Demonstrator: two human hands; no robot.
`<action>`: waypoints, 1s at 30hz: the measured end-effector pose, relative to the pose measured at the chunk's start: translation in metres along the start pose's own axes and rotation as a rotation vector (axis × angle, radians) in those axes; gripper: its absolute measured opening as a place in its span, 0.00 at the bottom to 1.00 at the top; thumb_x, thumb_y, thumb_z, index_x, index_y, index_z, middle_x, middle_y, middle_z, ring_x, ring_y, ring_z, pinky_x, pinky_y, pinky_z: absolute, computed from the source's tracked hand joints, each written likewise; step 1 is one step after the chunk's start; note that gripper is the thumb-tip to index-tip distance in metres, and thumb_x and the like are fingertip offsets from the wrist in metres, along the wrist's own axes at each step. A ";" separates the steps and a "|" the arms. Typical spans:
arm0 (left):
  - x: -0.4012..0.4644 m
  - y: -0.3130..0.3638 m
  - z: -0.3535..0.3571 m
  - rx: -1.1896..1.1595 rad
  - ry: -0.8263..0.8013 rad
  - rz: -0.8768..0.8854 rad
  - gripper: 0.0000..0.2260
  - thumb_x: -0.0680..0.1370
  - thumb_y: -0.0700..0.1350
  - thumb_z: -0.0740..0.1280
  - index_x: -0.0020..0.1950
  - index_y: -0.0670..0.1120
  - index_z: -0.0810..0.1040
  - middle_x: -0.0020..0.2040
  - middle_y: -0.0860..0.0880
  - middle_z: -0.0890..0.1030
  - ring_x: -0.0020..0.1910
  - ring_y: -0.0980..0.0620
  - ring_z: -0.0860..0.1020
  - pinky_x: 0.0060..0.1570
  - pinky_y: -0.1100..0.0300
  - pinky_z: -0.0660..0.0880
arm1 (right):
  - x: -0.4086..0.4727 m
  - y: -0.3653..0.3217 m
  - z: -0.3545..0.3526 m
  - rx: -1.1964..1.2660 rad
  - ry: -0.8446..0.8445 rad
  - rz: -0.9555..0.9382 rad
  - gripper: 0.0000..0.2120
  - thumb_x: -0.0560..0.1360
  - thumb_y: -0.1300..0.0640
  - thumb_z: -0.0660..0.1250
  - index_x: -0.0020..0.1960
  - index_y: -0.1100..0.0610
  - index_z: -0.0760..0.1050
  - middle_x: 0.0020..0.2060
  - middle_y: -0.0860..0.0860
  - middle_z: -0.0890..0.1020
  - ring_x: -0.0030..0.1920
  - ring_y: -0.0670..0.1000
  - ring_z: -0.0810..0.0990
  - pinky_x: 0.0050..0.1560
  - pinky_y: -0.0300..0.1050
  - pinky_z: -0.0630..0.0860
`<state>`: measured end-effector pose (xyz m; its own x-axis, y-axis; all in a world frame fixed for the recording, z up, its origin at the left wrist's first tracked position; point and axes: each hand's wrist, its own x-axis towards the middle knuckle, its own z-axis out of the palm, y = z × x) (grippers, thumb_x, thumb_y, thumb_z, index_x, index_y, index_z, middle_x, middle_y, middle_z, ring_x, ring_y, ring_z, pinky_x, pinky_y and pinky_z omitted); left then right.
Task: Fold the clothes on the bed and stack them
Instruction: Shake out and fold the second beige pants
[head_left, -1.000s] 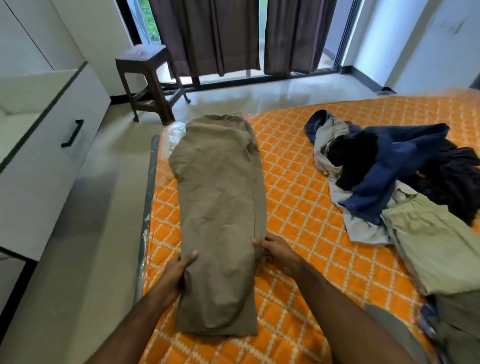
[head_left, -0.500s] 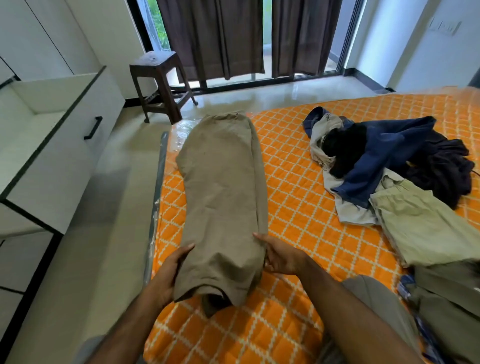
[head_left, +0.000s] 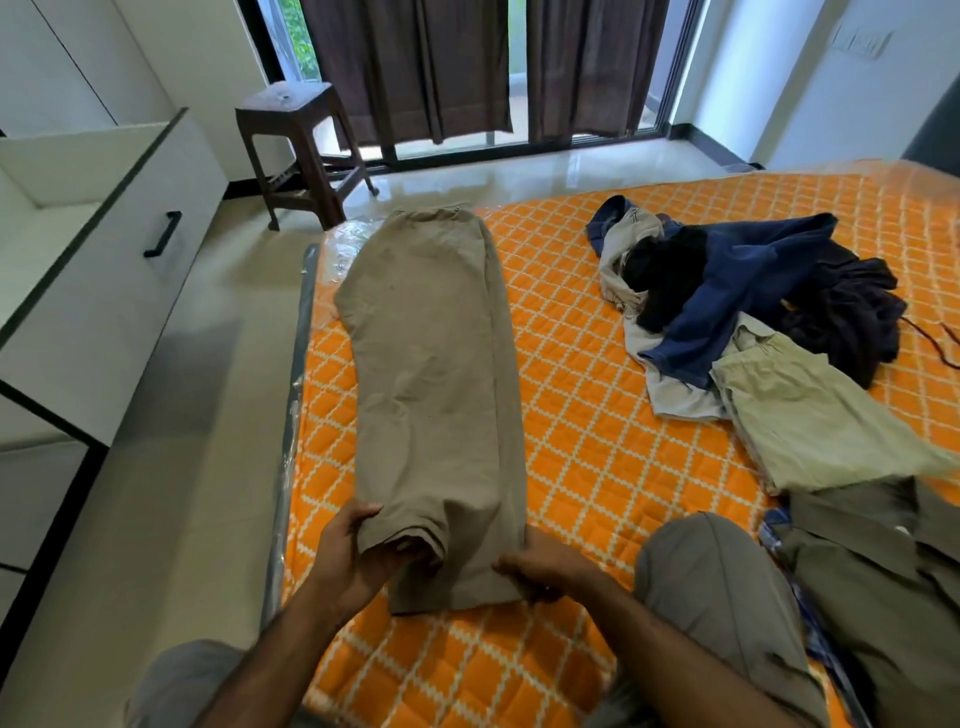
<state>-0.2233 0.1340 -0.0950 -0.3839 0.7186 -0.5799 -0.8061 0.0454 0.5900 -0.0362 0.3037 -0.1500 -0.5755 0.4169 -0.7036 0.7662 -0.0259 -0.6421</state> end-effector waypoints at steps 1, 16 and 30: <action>0.000 -0.003 0.002 -0.005 0.000 -0.003 0.14 0.70 0.43 0.66 0.42 0.34 0.85 0.41 0.37 0.83 0.38 0.41 0.83 0.39 0.49 0.82 | -0.001 0.004 0.001 -0.107 0.032 -0.023 0.32 0.73 0.48 0.75 0.70 0.55 0.65 0.54 0.57 0.80 0.45 0.56 0.83 0.39 0.52 0.81; -0.009 0.002 0.015 -0.151 -0.280 0.028 0.29 0.70 0.43 0.67 0.66 0.28 0.73 0.68 0.28 0.72 0.67 0.27 0.72 0.67 0.29 0.65 | 0.033 -0.034 0.013 1.043 -0.030 0.076 0.23 0.75 0.37 0.70 0.58 0.55 0.78 0.46 0.54 0.83 0.39 0.51 0.82 0.42 0.45 0.78; -0.019 -0.024 -0.002 0.853 -0.012 -0.162 0.10 0.74 0.48 0.65 0.49 0.43 0.77 0.39 0.45 0.75 0.37 0.49 0.75 0.36 0.57 0.73 | -0.020 -0.013 -0.050 0.493 0.436 -0.239 0.10 0.78 0.57 0.71 0.59 0.57 0.78 0.52 0.53 0.84 0.49 0.53 0.84 0.48 0.51 0.81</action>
<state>-0.1978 0.1177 -0.0992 -0.2853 0.6654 -0.6898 -0.2355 0.6490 0.7234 -0.0203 0.3407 -0.1120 -0.4657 0.7864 -0.4058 0.3542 -0.2546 -0.8998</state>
